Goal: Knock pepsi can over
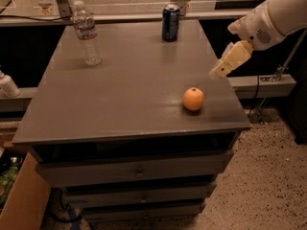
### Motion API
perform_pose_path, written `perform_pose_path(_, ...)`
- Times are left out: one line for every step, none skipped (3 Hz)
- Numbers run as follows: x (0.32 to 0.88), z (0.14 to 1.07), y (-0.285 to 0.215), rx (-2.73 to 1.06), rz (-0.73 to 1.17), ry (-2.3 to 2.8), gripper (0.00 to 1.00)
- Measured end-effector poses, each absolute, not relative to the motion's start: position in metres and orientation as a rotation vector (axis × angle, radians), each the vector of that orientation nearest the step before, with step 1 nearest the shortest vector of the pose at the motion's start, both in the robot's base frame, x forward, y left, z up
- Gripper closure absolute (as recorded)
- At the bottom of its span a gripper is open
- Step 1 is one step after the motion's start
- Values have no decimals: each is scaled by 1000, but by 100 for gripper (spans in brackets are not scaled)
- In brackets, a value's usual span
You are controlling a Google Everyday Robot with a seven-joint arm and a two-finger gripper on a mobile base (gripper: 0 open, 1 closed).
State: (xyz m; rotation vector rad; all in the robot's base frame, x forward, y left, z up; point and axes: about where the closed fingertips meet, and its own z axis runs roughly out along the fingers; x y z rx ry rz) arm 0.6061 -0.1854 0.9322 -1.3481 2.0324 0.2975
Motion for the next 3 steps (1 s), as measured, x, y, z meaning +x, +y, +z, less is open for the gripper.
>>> perform_pose_path(638, 924, -172, -1243, 458, 1943, 0)
perform_pose_path(680, 923, -155, -1182, 570, 1849, 0)
perform_pose_path(729, 934, -132, -1179, 581, 1753, 0)
